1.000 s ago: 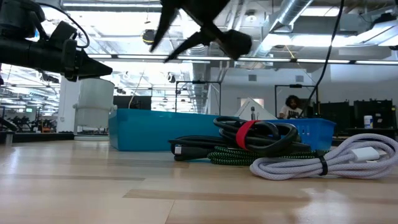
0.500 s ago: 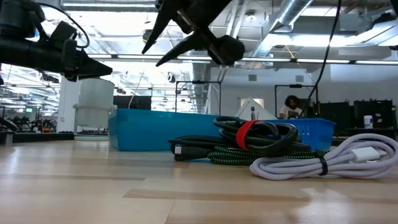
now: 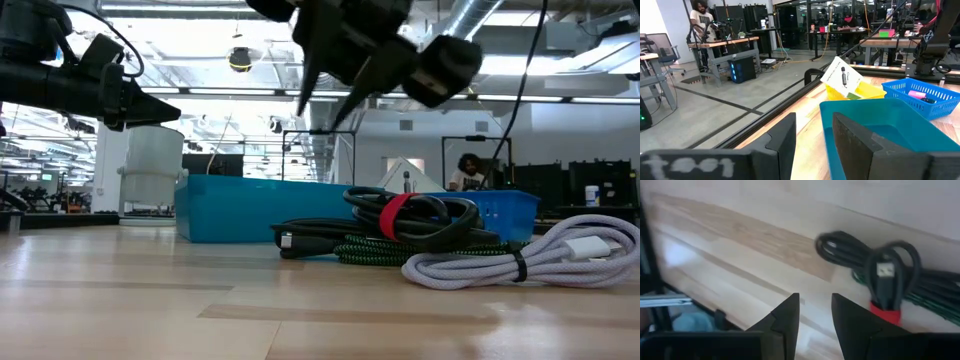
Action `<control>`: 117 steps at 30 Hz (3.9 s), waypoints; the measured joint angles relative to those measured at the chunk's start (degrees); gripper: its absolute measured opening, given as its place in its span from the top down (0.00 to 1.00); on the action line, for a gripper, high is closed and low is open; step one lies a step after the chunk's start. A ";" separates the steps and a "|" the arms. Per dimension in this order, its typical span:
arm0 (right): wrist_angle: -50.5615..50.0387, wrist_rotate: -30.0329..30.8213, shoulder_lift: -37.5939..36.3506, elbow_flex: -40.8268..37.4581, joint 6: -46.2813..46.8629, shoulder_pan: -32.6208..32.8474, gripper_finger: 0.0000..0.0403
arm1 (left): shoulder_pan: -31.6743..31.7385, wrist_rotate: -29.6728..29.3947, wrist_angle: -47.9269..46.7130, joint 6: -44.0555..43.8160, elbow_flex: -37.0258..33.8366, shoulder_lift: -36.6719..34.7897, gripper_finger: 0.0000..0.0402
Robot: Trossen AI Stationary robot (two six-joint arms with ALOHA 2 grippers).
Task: Pick and place items into bin
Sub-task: Put the bottom black charger cable into the dark blue bin
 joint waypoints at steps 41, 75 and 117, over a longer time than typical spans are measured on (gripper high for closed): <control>-10.78 11.71 0.09 -1.56 -17.05 7.18 0.55 | -0.01 0.00 0.00 0.00 0.00 0.00 0.70; -1.55 9.84 0.11 -8.59 -20.13 6.31 0.51 | -0.02 0.01 0.00 0.01 0.00 0.00 0.70; -1.03 9.81 2.18 -8.43 -22.60 4.43 0.84 | -0.02 0.01 0.00 0.00 0.00 0.00 0.70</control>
